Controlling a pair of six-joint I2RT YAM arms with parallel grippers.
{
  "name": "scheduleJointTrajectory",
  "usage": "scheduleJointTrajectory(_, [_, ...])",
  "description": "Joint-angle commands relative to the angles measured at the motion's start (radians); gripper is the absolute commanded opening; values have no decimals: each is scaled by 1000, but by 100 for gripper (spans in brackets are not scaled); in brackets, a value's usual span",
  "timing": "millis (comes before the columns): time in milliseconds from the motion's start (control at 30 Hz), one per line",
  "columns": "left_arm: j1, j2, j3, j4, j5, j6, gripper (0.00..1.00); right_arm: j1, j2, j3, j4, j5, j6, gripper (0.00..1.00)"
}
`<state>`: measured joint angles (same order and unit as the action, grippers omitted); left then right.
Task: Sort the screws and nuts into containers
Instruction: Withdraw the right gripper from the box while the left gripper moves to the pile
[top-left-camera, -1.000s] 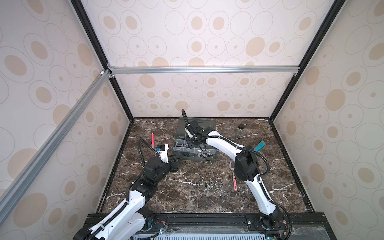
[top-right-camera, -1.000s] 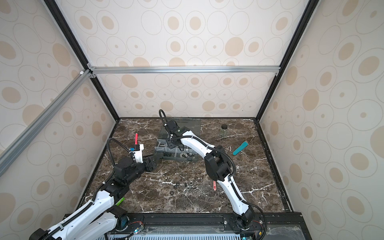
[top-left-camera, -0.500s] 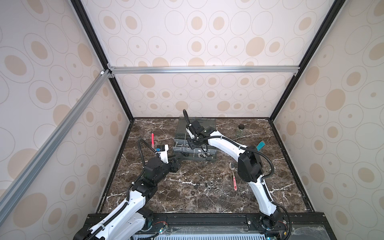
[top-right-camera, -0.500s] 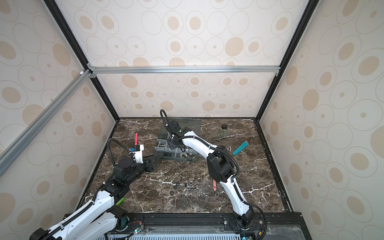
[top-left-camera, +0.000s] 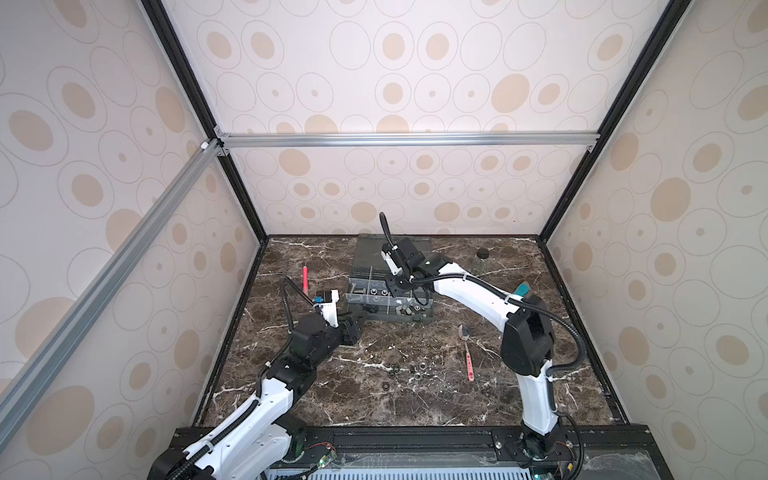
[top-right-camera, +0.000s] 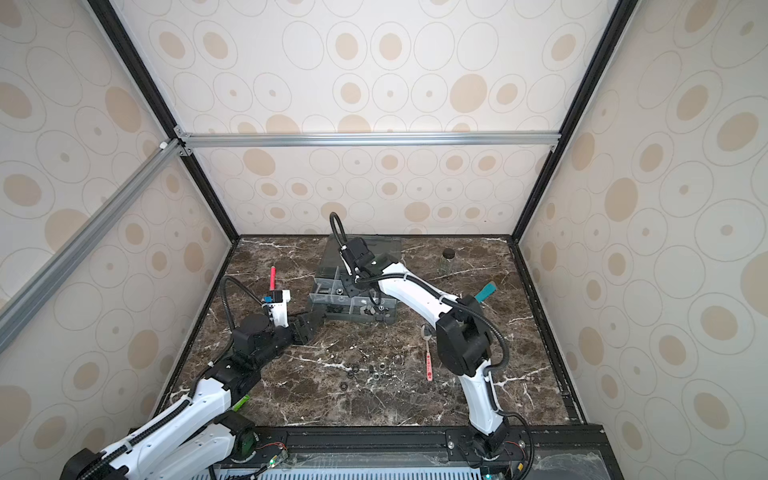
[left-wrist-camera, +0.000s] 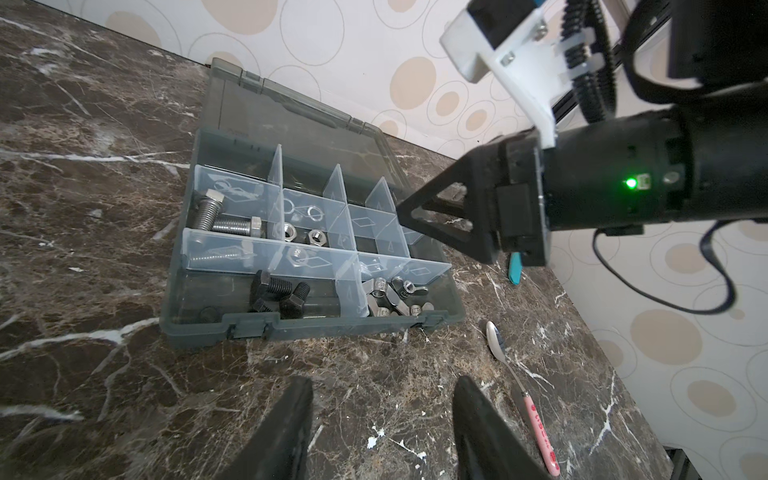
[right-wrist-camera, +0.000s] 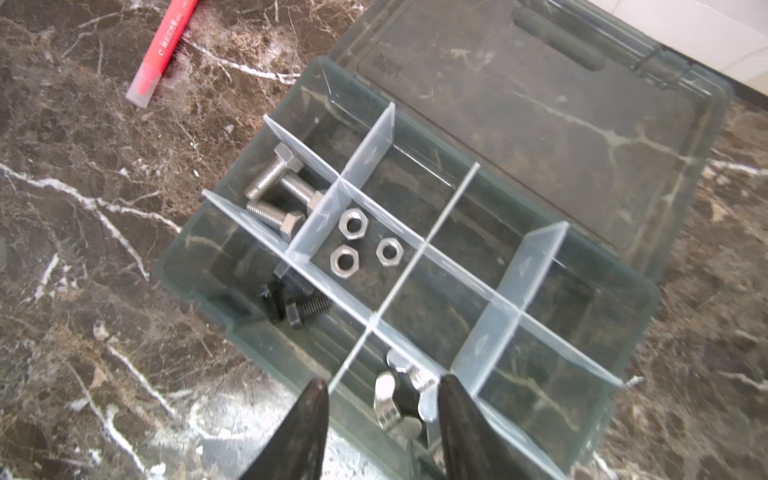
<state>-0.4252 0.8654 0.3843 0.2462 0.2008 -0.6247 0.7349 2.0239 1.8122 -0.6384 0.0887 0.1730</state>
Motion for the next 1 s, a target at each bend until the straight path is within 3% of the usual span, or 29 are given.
scheduleJointTrajectory(0, [5,7,39,-10,7,20,54,-18,-116,-116,25,30,-6,47])
scheduleJointTrajectory(233, [-32,81,99,-65,-8,66,53,-57,-356,-424,79,75,30,47])
scheduleJointTrajectory(467, [-155,213,166,-92,-66,107,52,-92,-571,-699,112,140,118,48])
scheduleJointTrajectory(967, [-431,646,527,-450,-144,273,49,-139,-773,-968,115,196,277,49])
